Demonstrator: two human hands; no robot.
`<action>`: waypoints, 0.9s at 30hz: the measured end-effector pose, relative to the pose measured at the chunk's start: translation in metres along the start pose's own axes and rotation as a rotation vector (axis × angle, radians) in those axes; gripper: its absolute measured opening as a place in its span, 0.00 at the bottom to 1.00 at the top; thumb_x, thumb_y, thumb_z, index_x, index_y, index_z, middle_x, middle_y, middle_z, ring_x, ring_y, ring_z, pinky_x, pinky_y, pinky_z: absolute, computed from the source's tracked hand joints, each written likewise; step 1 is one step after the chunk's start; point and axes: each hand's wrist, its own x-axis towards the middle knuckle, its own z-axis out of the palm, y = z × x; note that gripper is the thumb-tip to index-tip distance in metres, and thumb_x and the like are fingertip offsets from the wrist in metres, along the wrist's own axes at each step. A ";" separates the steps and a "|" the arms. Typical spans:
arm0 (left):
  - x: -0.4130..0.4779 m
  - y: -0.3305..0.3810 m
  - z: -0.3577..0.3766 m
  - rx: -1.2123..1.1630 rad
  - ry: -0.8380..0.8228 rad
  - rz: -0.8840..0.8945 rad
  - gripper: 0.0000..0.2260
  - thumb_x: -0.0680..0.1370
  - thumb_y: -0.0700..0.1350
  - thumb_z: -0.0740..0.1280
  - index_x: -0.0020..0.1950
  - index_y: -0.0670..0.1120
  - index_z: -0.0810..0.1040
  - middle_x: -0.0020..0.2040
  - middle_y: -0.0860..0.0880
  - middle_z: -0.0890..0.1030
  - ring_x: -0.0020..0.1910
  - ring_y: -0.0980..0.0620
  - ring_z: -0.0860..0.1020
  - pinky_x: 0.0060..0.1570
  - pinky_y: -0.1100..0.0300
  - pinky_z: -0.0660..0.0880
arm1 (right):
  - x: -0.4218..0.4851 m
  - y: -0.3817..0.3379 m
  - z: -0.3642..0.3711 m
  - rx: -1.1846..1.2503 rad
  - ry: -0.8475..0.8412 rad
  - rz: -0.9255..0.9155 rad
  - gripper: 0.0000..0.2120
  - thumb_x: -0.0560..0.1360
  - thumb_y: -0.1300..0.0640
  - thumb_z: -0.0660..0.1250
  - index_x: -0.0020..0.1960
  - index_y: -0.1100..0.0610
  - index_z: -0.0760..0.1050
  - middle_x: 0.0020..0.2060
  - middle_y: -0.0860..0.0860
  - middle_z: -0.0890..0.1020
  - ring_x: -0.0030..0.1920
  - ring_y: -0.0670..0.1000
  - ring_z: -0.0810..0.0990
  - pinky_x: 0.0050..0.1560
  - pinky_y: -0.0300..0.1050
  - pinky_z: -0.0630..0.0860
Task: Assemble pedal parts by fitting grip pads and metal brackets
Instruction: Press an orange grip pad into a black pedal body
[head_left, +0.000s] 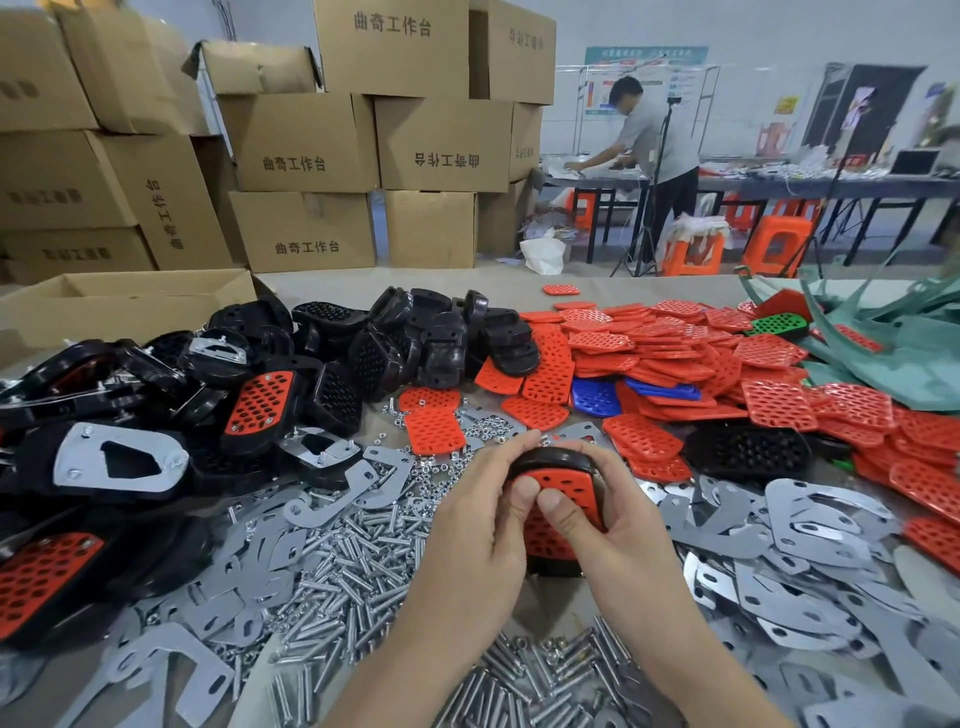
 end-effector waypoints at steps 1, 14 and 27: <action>-0.001 0.000 0.001 0.029 0.027 -0.003 0.14 0.84 0.55 0.59 0.70 0.61 0.70 0.65 0.67 0.75 0.66 0.67 0.72 0.63 0.71 0.68 | 0.001 0.000 0.001 0.029 0.023 0.003 0.13 0.72 0.49 0.73 0.54 0.36 0.80 0.53 0.45 0.86 0.54 0.45 0.85 0.52 0.34 0.78; 0.010 0.007 0.004 0.053 -0.064 -0.283 0.15 0.79 0.50 0.71 0.56 0.65 0.67 0.56 0.68 0.75 0.55 0.73 0.73 0.50 0.76 0.69 | 0.017 -0.002 0.009 0.641 0.199 0.370 0.23 0.79 0.47 0.61 0.68 0.59 0.77 0.57 0.62 0.85 0.50 0.57 0.87 0.47 0.51 0.82; 0.020 0.024 -0.042 -0.415 0.122 -0.512 0.06 0.82 0.51 0.65 0.55 0.53 0.81 0.50 0.58 0.86 0.50 0.62 0.83 0.49 0.66 0.75 | 0.031 -0.006 0.031 0.678 0.231 0.408 0.21 0.75 0.51 0.69 0.66 0.56 0.80 0.58 0.56 0.86 0.51 0.52 0.86 0.42 0.46 0.82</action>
